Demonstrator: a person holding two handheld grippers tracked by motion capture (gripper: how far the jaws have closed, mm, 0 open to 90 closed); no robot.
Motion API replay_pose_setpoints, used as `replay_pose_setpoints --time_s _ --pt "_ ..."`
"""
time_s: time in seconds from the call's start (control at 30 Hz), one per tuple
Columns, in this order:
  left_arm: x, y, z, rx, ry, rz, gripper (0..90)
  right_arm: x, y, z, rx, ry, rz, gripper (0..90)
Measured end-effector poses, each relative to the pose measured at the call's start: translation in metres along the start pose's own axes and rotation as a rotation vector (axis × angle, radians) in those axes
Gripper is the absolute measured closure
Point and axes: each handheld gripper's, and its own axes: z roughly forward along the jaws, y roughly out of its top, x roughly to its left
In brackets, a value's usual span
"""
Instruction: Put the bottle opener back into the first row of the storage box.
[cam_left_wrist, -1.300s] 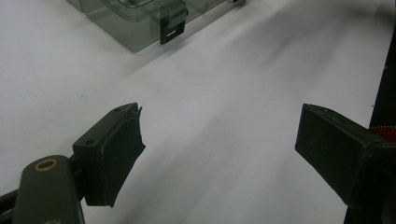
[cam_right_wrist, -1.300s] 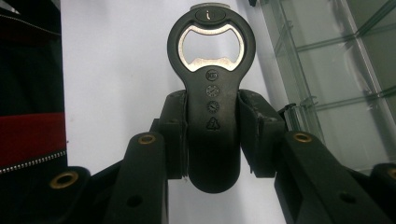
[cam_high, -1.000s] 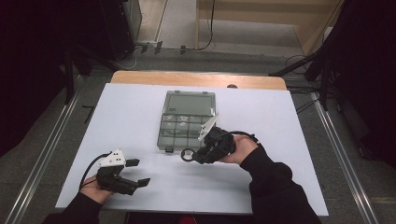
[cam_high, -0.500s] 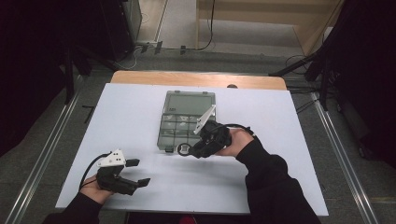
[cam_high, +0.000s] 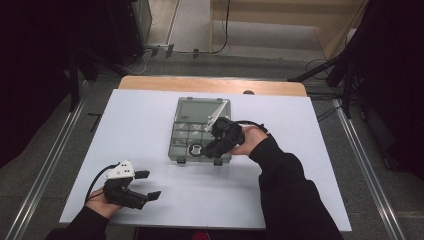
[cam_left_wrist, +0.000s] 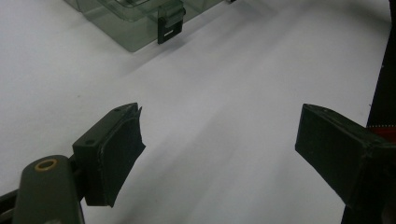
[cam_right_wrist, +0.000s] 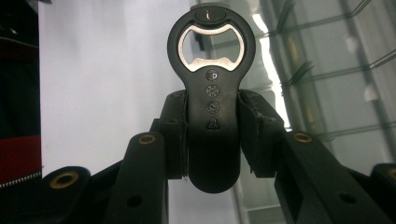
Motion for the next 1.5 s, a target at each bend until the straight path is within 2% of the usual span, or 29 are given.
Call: replay_pose_setpoints --time_s 0.63,0.8,1.3,1.5 --pt "-0.001 0.000 0.000 -0.004 -0.004 -0.001 14.4 -0.032 0.011 -0.006 -0.014 -0.020 0.038 65.9" --pt "0.000 0.000 -0.001 -0.002 -0.003 0.005 14.3 -0.043 0.015 -0.001 0.016 -0.022 0.044 65.9" --pt "-0.001 0.000 0.000 0.000 -0.007 0.007 14.4 -0.064 0.022 0.009 0.022 -0.048 0.069 65.9" --pt "0.000 0.000 -0.001 -0.010 0.000 0.003 14.3 -0.071 0.024 0.016 0.040 -0.068 0.070 65.8"
